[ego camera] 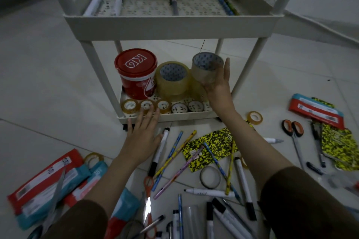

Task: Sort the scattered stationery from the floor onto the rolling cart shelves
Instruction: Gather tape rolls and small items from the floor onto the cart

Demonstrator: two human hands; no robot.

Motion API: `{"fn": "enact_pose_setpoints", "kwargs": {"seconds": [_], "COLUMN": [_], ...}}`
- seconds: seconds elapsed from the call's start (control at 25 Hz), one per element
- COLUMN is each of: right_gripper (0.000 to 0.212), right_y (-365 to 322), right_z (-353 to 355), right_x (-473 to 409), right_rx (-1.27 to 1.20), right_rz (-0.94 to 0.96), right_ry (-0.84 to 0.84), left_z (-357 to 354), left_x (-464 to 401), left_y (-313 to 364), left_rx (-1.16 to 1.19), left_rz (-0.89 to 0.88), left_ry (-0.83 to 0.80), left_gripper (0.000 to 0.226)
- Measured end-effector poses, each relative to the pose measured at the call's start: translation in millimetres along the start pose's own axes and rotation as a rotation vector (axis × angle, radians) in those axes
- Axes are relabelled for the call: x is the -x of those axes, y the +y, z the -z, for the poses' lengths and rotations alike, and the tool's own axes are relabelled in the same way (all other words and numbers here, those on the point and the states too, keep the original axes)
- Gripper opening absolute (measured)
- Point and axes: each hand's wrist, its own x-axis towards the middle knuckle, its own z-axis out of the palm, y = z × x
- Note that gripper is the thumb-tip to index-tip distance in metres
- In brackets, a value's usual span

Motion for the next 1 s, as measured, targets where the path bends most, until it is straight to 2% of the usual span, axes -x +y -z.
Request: {"fn": "enact_pose_setpoints", "kwargs": {"seconds": [0.12,0.24,0.36,0.44,0.56,0.76,1.0], "right_gripper": [0.066,0.054,0.035,0.022,0.014,0.015,0.014], "right_y": [-6.7,-5.6,12.4,26.5,34.8,36.0,23.9], "right_z": [2.8,6.5,22.7,38.4,62.4,88.9,97.7], "right_x": [18.4,58.1,97.9,119.2,148.8,195.3,250.9], "right_rx": [-0.030,-0.039,0.123,0.235,0.247,0.326,0.295], "right_rz": [0.044,0.143,0.170,0.116,0.030,-0.033,-0.038], "right_ry": [0.055,0.050,-0.091,-0.220,-0.408,-0.559,-0.597], "left_z": [3.5,8.3,17.9,23.0,22.5,8.6,3.2], "left_x": [5.6,14.6,28.4,40.2,65.6,101.0,126.2], "left_y": [-0.3,3.2,11.9,15.9,19.3,17.4,16.0], "left_rx": [0.044,0.095,0.155,0.181,0.169,0.085,0.052], "left_rz": [-0.040,-0.085,-0.194,-0.227,-0.193,-0.207,-0.281], "left_ry": [0.008,0.027,0.114,0.122,0.021,-0.122,-0.158], "left_gripper": [0.066,0.059,0.043,0.031,0.027,0.024,0.023]}}
